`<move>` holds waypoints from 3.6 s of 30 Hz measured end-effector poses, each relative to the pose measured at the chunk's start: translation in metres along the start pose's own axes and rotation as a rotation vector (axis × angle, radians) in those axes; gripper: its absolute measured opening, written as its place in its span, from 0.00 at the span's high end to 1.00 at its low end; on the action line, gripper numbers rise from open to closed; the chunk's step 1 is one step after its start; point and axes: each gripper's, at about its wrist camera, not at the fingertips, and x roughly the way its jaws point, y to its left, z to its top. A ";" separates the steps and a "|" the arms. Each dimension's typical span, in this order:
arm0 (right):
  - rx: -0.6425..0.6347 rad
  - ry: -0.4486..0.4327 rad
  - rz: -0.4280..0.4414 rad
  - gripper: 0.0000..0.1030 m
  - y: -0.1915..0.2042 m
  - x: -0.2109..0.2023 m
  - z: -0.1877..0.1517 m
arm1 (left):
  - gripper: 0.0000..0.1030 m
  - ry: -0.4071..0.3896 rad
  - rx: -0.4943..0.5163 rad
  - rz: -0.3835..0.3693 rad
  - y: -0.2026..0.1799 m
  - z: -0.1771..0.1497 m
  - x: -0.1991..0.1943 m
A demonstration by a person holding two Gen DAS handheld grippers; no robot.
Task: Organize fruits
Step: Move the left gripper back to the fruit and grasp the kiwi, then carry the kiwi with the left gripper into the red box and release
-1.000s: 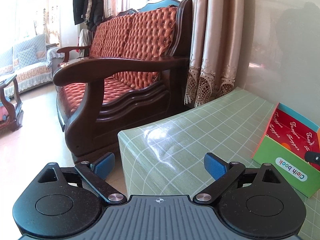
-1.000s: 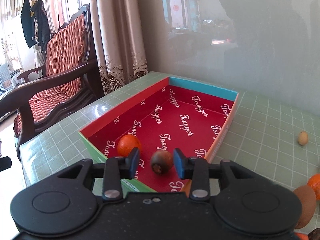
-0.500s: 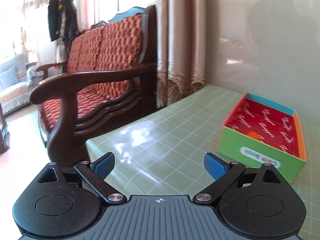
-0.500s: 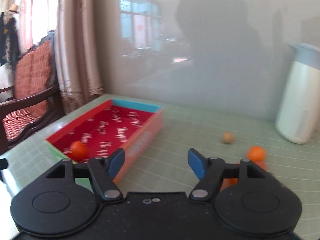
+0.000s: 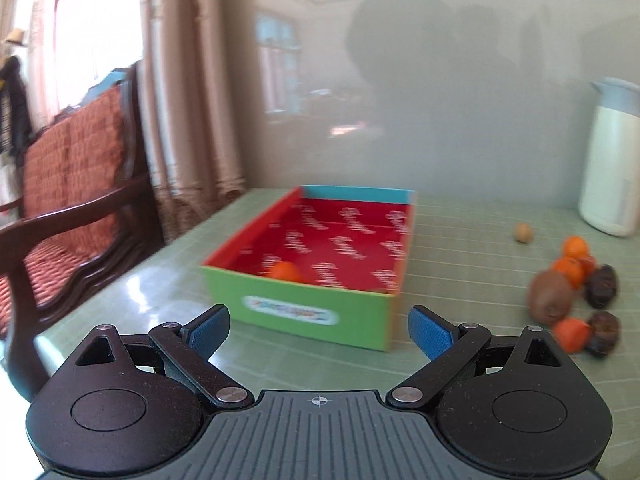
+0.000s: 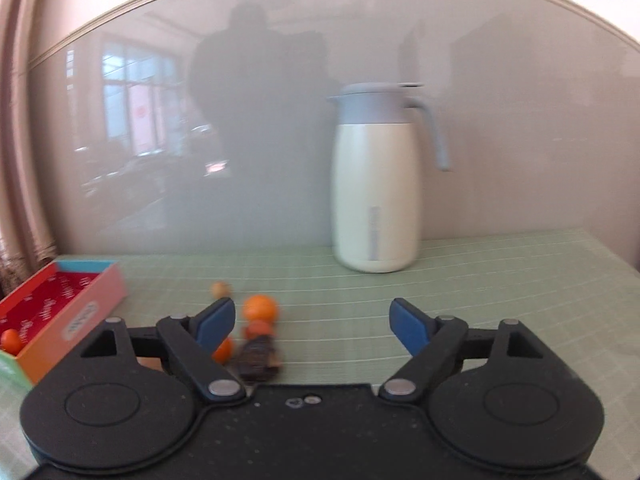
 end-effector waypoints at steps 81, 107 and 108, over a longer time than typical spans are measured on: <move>0.004 0.030 0.109 0.15 0.011 0.012 -0.009 | 0.51 0.053 -0.077 0.002 -0.007 0.048 0.084; -0.053 0.001 0.072 0.15 0.034 0.005 -0.007 | 0.50 0.111 -0.170 0.059 0.023 0.044 0.107; -0.052 0.001 0.072 0.15 0.033 0.005 -0.007 | 0.50 0.101 -0.169 0.067 0.025 0.045 0.104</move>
